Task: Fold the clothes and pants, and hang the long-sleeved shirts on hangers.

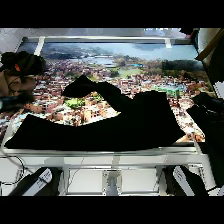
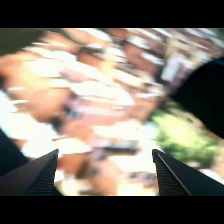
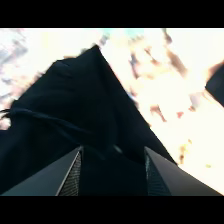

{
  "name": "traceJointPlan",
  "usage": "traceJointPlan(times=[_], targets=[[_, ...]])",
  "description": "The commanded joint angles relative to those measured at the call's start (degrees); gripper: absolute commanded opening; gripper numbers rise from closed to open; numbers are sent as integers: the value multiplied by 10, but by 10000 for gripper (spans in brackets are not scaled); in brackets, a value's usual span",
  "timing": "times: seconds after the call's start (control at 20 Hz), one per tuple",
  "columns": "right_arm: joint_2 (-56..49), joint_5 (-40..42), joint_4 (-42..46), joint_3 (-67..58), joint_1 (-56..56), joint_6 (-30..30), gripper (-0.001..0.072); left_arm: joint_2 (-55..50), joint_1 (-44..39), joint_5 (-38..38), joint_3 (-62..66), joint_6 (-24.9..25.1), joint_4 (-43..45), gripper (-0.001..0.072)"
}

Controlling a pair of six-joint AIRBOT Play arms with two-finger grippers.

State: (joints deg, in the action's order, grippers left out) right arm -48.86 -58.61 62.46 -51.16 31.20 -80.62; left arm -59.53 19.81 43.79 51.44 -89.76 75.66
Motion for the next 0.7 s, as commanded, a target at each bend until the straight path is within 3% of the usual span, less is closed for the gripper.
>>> traceJointPlan(times=[0.0,0.1,0.3,0.65], targets=[[-2,16,-23,-9,-32,20,430,-149,-102,-71,53,2,-138,650],[-5,15,-22,-9,-49,23,430,-221,-128,-103,93,-23,-175,650],[-5,16,-22,-9,-71,36,429,-311,-124,-104,151,-24,-264,645],[-5,17,-21,-9,-71,36,429,-340,-89,-82,155,-24,-284,644]])
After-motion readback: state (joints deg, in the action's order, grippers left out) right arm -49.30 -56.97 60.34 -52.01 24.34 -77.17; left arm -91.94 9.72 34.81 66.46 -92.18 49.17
